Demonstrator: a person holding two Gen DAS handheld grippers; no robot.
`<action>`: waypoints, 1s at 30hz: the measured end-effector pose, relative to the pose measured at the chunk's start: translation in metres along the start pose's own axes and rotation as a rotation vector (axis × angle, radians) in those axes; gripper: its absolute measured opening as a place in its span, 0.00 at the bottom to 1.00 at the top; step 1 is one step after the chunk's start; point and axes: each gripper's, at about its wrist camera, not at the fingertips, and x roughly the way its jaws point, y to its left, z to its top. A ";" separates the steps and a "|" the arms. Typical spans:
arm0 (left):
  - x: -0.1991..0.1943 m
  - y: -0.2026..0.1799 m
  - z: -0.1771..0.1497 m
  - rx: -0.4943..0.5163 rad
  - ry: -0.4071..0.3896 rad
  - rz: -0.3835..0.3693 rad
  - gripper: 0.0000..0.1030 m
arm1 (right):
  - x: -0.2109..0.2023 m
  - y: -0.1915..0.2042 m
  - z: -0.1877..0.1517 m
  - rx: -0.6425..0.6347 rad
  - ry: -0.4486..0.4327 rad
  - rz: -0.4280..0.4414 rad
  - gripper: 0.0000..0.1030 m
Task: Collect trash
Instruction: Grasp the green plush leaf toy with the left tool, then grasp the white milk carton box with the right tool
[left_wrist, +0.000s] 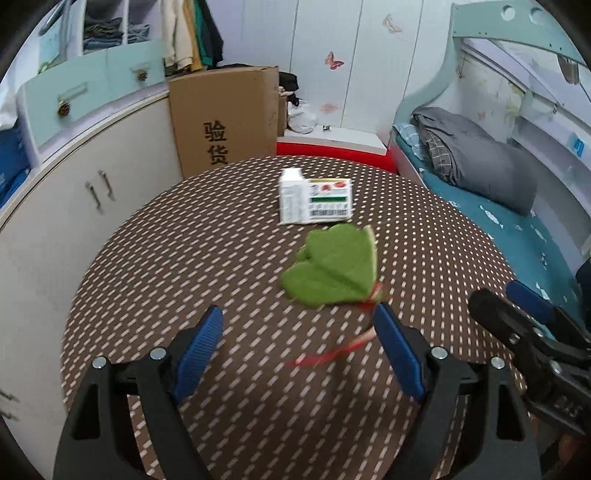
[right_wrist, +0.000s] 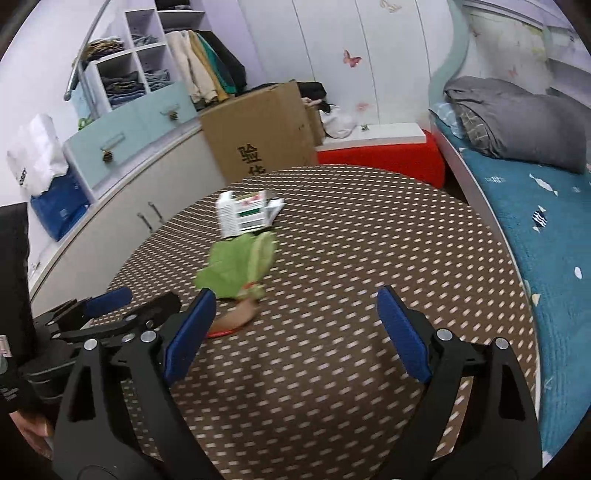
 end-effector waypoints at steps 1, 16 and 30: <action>0.006 -0.006 0.003 0.010 0.003 0.000 0.80 | 0.002 -0.006 0.002 0.002 0.003 -0.004 0.85; 0.067 -0.035 0.028 0.096 0.092 0.016 0.31 | 0.048 -0.020 0.025 -0.015 0.093 0.041 0.85; 0.005 0.081 0.049 -0.105 -0.149 0.150 0.08 | 0.106 0.040 0.054 -0.162 0.100 0.070 0.85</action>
